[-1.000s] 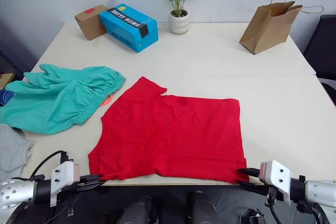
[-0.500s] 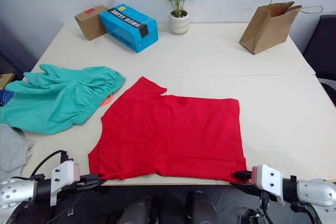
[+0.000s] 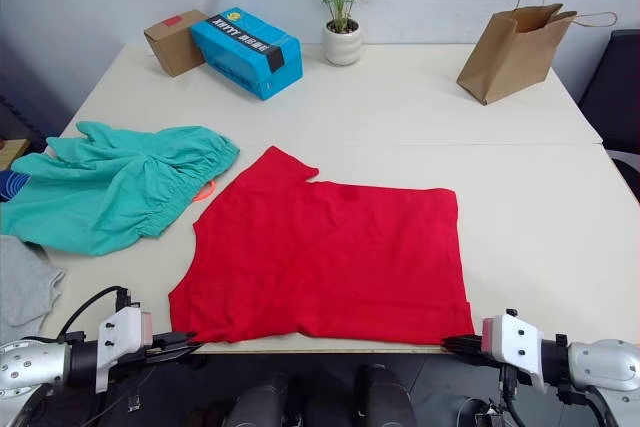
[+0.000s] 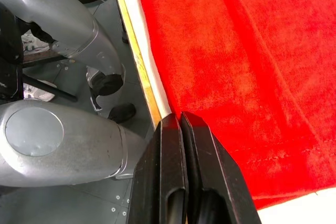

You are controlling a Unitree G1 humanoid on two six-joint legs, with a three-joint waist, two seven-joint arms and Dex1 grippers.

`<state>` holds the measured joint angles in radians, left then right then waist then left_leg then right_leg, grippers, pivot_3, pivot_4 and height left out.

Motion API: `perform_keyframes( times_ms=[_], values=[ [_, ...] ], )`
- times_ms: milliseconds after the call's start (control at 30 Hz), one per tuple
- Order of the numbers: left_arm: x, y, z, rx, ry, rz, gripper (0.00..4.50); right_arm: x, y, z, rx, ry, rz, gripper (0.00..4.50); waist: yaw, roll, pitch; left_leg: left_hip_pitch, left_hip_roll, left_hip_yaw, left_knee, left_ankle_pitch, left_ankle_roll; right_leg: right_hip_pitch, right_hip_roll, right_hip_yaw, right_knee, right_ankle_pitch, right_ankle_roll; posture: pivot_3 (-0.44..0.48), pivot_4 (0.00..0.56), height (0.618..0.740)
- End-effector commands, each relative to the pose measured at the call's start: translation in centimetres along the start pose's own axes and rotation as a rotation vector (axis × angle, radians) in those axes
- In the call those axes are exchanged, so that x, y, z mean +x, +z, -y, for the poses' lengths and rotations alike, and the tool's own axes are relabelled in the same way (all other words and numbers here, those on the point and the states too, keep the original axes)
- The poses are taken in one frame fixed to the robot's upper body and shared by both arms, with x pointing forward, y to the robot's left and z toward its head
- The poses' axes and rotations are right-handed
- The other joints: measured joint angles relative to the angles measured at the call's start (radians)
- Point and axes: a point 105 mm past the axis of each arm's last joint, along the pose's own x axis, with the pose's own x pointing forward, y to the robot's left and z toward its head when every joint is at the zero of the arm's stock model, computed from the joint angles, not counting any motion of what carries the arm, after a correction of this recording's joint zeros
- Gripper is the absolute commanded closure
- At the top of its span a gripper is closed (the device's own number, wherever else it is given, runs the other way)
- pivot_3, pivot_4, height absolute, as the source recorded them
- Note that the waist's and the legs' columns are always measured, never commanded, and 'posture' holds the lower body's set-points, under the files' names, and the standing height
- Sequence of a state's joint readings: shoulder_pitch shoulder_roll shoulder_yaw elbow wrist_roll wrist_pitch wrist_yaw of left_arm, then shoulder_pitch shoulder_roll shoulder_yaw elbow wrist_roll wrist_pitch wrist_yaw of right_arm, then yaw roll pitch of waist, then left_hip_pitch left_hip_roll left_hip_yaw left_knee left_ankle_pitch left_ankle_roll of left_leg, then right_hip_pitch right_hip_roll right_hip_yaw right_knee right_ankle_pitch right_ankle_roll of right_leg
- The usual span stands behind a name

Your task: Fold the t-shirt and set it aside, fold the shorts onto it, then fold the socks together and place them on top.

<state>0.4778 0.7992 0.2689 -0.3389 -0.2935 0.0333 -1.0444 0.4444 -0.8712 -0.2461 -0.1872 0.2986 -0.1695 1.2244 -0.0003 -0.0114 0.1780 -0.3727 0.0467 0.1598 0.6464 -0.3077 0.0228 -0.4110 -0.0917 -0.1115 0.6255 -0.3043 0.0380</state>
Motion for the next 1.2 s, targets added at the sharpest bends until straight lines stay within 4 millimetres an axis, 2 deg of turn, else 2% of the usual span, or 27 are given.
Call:
perform_keyframes(
  times_ms=[33, 333, 500, 600, 700, 767, 833, 933, 967, 1000, 1033, 1067, 1200],
  values=[
    [-0.8, -0.1, -0.1, 0.006, 0.004, -0.015, 4.50, -1.2, 0.2, -0.1, 0.005, 0.010, 0.007, 4.47, 0.000, 0.000, 0.000, 0.000, 0.000, 0.000, 0.000, 0.000, 0.000, 0.000, 0.000, 0.000, 0.000, 0.000, 0.000, 0.000, 0.150, 0.740],
    [-1.5, -0.3, -0.3, 0.004, 0.016, -0.026, 4.50, -1.2, -0.2, -0.5, 0.017, -0.021, -0.012, 4.47, -0.001, 0.000, 0.000, 0.000, 0.000, 0.000, 0.000, 0.000, 0.000, 0.000, 0.000, 0.000, 0.000, 0.000, 0.000, 0.000, 0.150, 0.740],
    [-1.6, -0.2, -0.4, -0.018, 0.031, -0.016, 4.50, -0.9, 0.1, 0.1, 0.080, -0.052, 0.031, 4.47, -0.001, 0.000, 0.000, 0.000, 0.000, 0.000, 0.000, 0.000, 0.000, 0.000, 0.000, 0.000, 0.000, 0.000, 0.000, 0.000, 0.150, 0.740],
    [-2.2, -0.1, -0.5, -0.056, 0.046, -0.007, 3.78, -1.0, 0.3, 0.0, 0.132, -0.028, 0.043, 3.87, -0.001, 0.000, 0.000, 0.000, 0.000, 0.000, 0.000, 0.000, 0.000, -0.001, 0.000, 0.000, 0.000, 0.000, 0.000, 0.000, 0.150, 0.740],
    [-2.5, 0.1, -0.5, -0.031, 0.051, -0.014, 2.85, -1.1, 0.6, 0.3, 0.116, -0.032, 0.051, 2.83, 0.000, 0.000, 0.001, 0.000, 0.000, 0.000, 0.000, 0.000, 0.000, -0.001, 0.000, 0.000, 0.000, 0.000, 0.000, 0.000, 0.150, 0.740],
    [-3.6, 0.6, -0.3, -0.020, 0.045, -0.025, 2.28, -2.3, 2.4, 0.5, 0.166, -0.046, 0.113, 2.18, -0.001, 0.000, 0.001, -0.001, 0.000, 0.000, 0.000, 0.000, 0.000, -0.001, 0.000, 0.000, 0.000, 0.000, 0.000, 0.000, 0.150, 0.740],
    [-4.5, 1.0, -0.2, -0.045, 0.042, -0.026, 2.26, -2.9, 3.8, 0.8, 0.199, -0.056, 0.162, 1.53, -0.001, 0.000, 0.001, -0.002, 0.000, 0.000, -0.001, 0.000, 0.000, -0.001, 0.000, 0.000, -0.001, 0.000, 0.000, 0.000, 0.150, 0.740],
    [-6.1, 2.6, -0.5, -0.145, 0.028, 0.006, 2.26, -4.0, 4.2, 1.0, 0.295, -0.028, 0.133, 0.53, -0.001, -0.002, 0.002, -0.001, 0.000, -0.001, 0.000, 0.000, 0.000, -0.001, 0.000, 0.000, 0.000, 0.000, -0.001, 0.000, 0.150, 0.740],
    [-6.5, 3.3, -0.8, -0.174, 0.025, 0.022, 2.26, -4.2, 4.3, 1.6, 0.299, -0.046, 0.126, 0.17, -0.001, -0.002, 0.002, -0.001, 0.000, -0.001, 0.000, 0.000, 0.000, -0.001, 0.000, 0.000, 0.000, -0.001, -0.002, 0.000, 0.150, 0.740],
    [-6.7, 4.0, -1.4, -0.222, 0.024, 0.044, 2.10, -4.6, 4.1, 2.8, 0.303, -0.089, 0.122, 0.00, -0.001, -0.003, 0.002, -0.001, 0.001, -0.001, 0.000, 0.000, 0.000, -0.001, 0.000, 0.000, -0.001, -0.002, -0.003, 0.000, 0.150, 0.740],
    [-6.8, 4.9, -2.2, -0.267, 0.022, 0.074, 1.90, -5.1, 4.0, 4.5, 0.282, -0.152, 0.122, 0.00, -0.001, -0.003, 0.003, -0.001, 0.000, -0.001, 0.000, 0.000, 0.000, -0.001, 0.000, 0.000, -0.002, -0.004, -0.006, 0.000, 0.150, 0.740],
    [-6.7, 5.7, -3.3, -0.295, 0.035, 0.093, 1.70, -5.4, 3.8, 6.1, 0.259, -0.209, 0.126, 0.00, -0.001, -0.003, 0.004, -0.001, 0.000, -0.001, 0.001, 0.000, 0.001, 0.000, 0.000, 0.000, -0.003, -0.009, -0.016, 0.000, 0.150, 0.740],
    [-5.8, 7.9, -9.2, -0.344, 0.173, 0.109, 0.43, -5.7, 3.7, 11.1, 0.230, -0.330, 0.154, 0.00, 0.001, 0.001, 0.010, -0.001, -0.002, -0.001, 0.002, 0.003, 0.002, 0.002, -0.001, 0.001, -0.006, -0.004, -0.014, 0.000, 0.150, 0.740]
  ],
)
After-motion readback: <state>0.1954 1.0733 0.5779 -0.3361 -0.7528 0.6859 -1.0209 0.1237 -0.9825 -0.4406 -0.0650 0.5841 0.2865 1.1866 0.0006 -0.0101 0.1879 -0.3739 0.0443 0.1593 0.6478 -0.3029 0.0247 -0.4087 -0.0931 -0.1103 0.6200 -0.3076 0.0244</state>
